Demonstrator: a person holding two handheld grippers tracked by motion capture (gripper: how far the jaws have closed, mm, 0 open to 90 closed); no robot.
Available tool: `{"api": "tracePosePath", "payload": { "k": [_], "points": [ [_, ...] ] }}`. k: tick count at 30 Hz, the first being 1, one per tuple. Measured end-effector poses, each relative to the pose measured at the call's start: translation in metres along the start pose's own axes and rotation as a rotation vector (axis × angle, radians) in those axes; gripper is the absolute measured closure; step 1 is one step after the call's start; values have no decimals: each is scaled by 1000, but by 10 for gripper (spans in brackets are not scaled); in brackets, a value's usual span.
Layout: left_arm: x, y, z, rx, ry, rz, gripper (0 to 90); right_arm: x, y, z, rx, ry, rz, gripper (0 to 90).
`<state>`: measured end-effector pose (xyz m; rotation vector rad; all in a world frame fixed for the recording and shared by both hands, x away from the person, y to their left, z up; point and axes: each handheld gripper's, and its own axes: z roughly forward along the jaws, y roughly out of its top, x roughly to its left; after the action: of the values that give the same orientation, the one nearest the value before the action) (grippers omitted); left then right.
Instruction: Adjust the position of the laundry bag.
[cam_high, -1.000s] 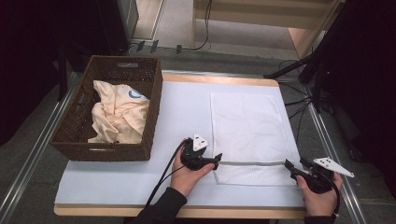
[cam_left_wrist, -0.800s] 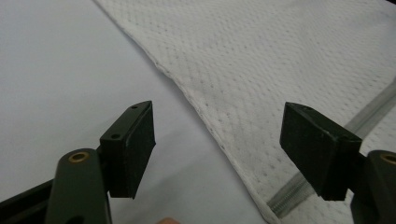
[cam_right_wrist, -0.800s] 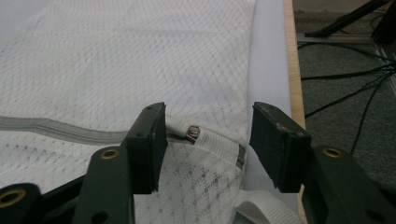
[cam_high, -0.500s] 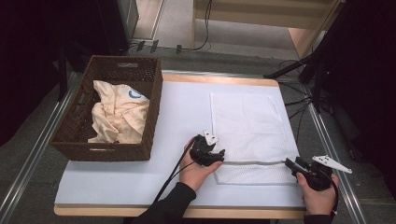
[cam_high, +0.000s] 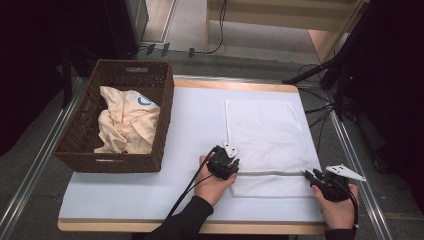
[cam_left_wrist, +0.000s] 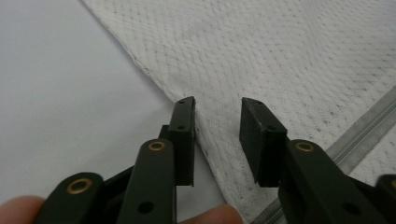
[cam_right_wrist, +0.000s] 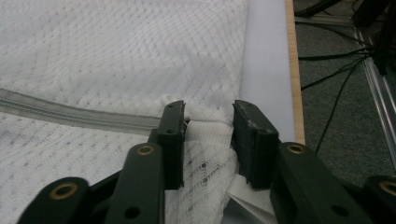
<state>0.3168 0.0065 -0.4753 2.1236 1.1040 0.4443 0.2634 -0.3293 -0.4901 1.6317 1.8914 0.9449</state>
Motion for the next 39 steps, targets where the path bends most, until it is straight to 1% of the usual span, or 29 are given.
{"api": "tracePosePath", "payload": {
  "k": [3, 4, 5, 6, 7, 10, 12, 19, 21, 25, 26, 27, 29, 30, 32, 33, 34, 35, 37, 39],
  "points": [
    [2, 1, 0, 4, -13, -19, 792, 0, 0, 0, -2, 13, 3, 735],
    [2, 1, 0, 4, -13, -19, 822, 0, 0, 0, -2, 13, 3, 735],
    [4, 1, 1, 6, -27, -32, 822, 0, 0, 0, -2, 16, 6, 757],
    [8, 2, 1, 8, -62, -62, 894, -2, -1, -1, -3, 39, 23, 800],
    [9, 2, 1, 9, -70, -72, 900, -3, -1, -1, -4, 48, 28, 813],
    [11, 1, 1, 9, -81, -79, 900, -3, -1, -1, -4, 56, 30, 826],
    [14, 1, 0, 3, -92, -99, 900, -3, -1, -2, -7, 61, 28, 836],
    [19, -2, -4, -9, -87, -117, 900, -1, -1, -2, -12, 66, 34, 839],
    [20, -3, -6, -12, -73, -109, 900, 2, -1, -2, -12, 71, 34, 839],
    [24, -5, -10, -18, -64, -111, 900, 7, -1, -1, -14, 82, 32, 839],
    [27, -7, -12, -24, -57, -117, 900, 10, -1, 0, -14, 86, 26, 839],
    [27, -7, -12, -24, -57, -117, 900, 10, -1, 0, -14, 86, 26, 839],
    [30, -9, -14, -27, -53, -121, 900, 16, 0, 1, -17, 91, 21, 839],
    [31, -9, -15, -27, -52, -126, 900, 16, 0, 1, -17, 91, 21, 839],
    [35, -12, -18, -32, -46, -133, 900, 21, 0, 2, -16, 97, 17, 839],
    [39, -14, -21, -31, -37, -132, 900, 25, 1, 3, -15, 101, 15, 839],
    [39, -14, -21, -31, -37, -132, 900, 27, 1, 3, -13, 102, 6, 839],
    [43, -16, -24, -33, -28, -139, 900, 29, 1, 4, -17, 101, 2, 839],
    [47, -18, -27, -36, -21, -146, 900, 32, 1, 5, -12, 111, 7, 839],
    [51, -20, -30, -37, -21, -149, 900, 37, 2, 5, -14, 121, -4, 839]
  ]
}}
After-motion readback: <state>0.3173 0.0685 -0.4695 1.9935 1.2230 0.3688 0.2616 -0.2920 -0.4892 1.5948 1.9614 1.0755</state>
